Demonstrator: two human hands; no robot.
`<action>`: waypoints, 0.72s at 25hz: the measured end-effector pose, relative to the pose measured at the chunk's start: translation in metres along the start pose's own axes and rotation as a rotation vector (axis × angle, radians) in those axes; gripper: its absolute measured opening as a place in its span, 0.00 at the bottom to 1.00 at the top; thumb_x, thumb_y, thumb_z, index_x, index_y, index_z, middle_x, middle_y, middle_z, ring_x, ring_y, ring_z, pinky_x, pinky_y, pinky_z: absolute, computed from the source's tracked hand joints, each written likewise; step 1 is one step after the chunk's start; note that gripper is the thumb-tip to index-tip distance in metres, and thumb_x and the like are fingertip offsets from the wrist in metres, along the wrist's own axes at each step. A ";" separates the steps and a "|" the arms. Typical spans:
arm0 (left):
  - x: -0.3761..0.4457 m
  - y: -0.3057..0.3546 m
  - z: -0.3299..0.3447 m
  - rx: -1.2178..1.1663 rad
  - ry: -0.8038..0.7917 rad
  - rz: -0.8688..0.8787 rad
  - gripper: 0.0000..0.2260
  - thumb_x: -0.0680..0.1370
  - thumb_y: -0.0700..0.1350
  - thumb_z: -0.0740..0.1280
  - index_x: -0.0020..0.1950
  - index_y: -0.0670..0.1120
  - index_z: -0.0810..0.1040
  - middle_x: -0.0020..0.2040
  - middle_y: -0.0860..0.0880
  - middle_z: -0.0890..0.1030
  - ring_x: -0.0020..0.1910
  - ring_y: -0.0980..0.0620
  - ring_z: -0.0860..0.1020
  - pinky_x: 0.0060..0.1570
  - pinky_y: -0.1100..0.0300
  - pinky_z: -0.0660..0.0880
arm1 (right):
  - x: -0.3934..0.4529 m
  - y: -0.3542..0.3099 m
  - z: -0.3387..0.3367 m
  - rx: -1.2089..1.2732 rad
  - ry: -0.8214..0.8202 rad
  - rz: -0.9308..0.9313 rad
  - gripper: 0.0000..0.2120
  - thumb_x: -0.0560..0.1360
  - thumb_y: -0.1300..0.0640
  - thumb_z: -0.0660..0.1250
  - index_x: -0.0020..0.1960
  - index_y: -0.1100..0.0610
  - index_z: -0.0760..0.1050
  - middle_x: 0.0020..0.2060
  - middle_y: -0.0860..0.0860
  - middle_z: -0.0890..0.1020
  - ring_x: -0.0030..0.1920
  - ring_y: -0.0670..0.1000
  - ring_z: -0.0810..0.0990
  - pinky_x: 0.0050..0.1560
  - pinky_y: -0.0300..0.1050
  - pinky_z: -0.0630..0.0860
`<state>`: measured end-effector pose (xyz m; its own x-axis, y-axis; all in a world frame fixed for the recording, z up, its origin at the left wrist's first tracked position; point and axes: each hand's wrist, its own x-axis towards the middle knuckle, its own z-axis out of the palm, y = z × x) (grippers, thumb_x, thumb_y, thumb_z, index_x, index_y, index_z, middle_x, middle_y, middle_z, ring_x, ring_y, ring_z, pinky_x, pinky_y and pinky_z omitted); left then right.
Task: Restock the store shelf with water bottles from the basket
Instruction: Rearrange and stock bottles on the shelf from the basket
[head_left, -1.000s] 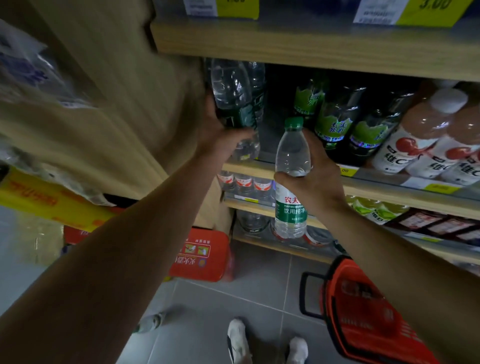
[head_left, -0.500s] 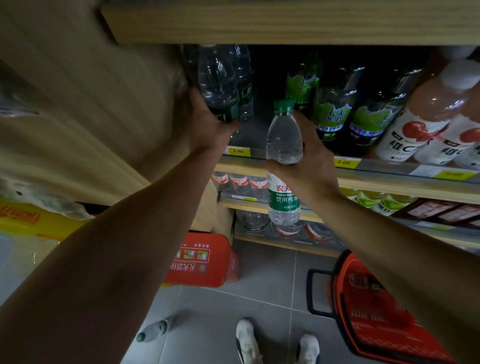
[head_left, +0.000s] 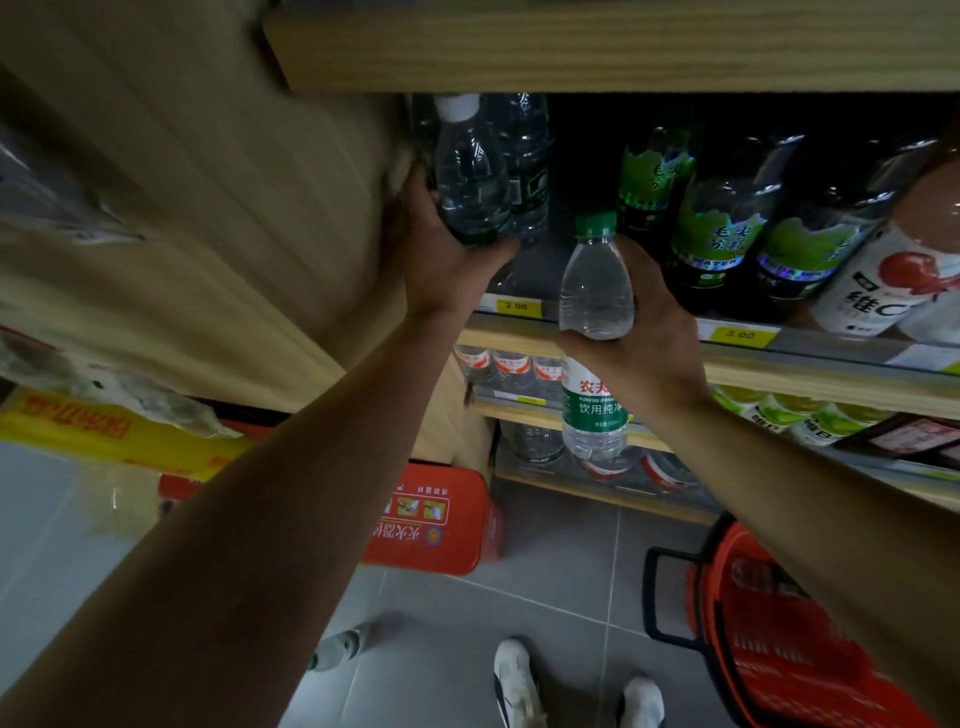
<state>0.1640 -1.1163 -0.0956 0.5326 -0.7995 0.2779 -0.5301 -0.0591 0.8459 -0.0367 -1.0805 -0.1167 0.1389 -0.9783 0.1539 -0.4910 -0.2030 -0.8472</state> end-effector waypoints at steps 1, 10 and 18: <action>0.000 -0.001 -0.001 0.051 0.021 0.028 0.45 0.59 0.43 0.81 0.73 0.43 0.66 0.62 0.50 0.78 0.59 0.53 0.77 0.56 0.64 0.74 | 0.000 0.000 0.002 -0.009 -0.003 -0.004 0.44 0.65 0.49 0.78 0.76 0.45 0.61 0.66 0.48 0.77 0.63 0.53 0.77 0.60 0.47 0.76; 0.011 -0.016 -0.007 0.240 0.105 -0.016 0.44 0.67 0.46 0.79 0.77 0.43 0.60 0.69 0.44 0.75 0.67 0.44 0.74 0.65 0.51 0.73 | -0.004 0.000 0.003 -0.048 -0.007 -0.022 0.44 0.64 0.51 0.78 0.76 0.45 0.61 0.66 0.48 0.77 0.63 0.54 0.77 0.55 0.40 0.73; -0.050 -0.010 -0.037 0.725 0.001 0.392 0.38 0.72 0.47 0.72 0.79 0.53 0.59 0.78 0.42 0.60 0.75 0.38 0.60 0.71 0.48 0.64 | -0.012 0.001 0.010 -0.056 -0.029 -0.023 0.43 0.65 0.49 0.78 0.75 0.44 0.61 0.66 0.47 0.76 0.64 0.52 0.76 0.55 0.36 0.68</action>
<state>0.1666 -1.0537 -0.1010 0.2203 -0.8418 0.4928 -0.9720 -0.1469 0.1836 -0.0305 -1.0683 -0.1249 0.1754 -0.9719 0.1571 -0.5346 -0.2280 -0.8138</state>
